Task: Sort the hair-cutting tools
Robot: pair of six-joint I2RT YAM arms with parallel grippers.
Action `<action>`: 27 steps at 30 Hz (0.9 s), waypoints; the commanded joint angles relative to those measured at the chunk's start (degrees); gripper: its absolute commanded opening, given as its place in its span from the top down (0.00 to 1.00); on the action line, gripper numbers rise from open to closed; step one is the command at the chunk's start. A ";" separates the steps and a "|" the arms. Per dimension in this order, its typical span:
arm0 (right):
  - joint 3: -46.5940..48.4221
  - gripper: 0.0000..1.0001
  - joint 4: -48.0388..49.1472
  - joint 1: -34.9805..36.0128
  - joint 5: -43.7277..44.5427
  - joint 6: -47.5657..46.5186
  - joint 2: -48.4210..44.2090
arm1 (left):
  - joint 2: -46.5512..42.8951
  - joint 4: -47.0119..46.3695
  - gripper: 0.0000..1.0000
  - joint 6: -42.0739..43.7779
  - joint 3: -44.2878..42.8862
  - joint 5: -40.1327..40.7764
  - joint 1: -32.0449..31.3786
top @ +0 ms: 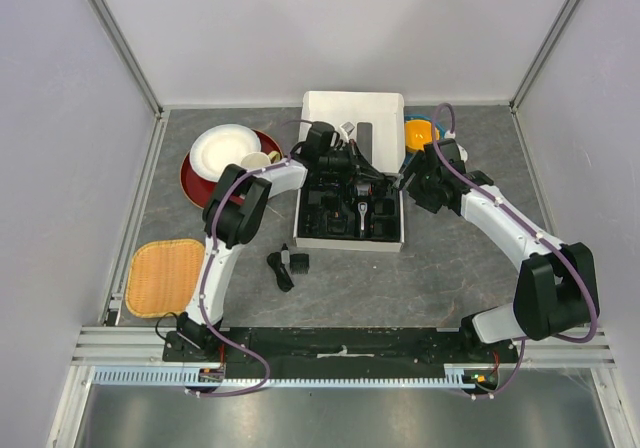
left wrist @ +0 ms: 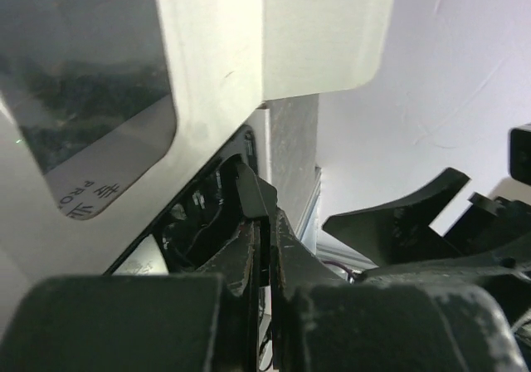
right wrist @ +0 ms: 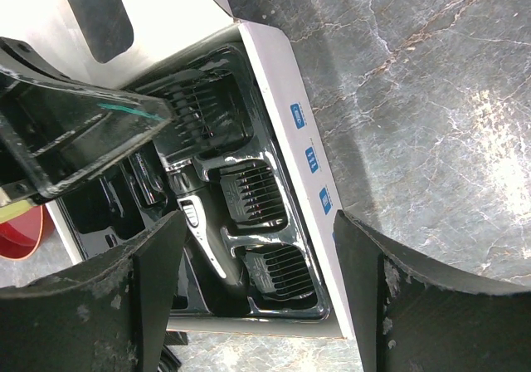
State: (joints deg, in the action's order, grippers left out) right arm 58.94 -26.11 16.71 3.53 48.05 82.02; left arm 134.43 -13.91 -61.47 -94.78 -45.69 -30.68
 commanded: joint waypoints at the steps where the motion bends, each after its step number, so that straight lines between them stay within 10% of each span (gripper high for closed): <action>1: 1.53 0.21 1.32 -0.27 1.39 0.55 -1.86 | -1.98 6.43 0.98 4.77 -0.75 5.25 -1.14; 19: 1.18 0.21 1.41 -0.45 1.13 0.64 -2.04 | 1.80 11.44 0.97 6.62 -5.85 6.93 -3.43; 27: 1.18 0.21 1.41 -0.54 0.95 0.73 -2.65 | -0.92 18.65 0.65 11.11 -7.43 11.32 -3.43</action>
State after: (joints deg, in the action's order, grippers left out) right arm 58.94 -26.13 16.53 3.53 48.25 81.56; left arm 135.57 0.75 -55.02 -99.83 -36.88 -33.78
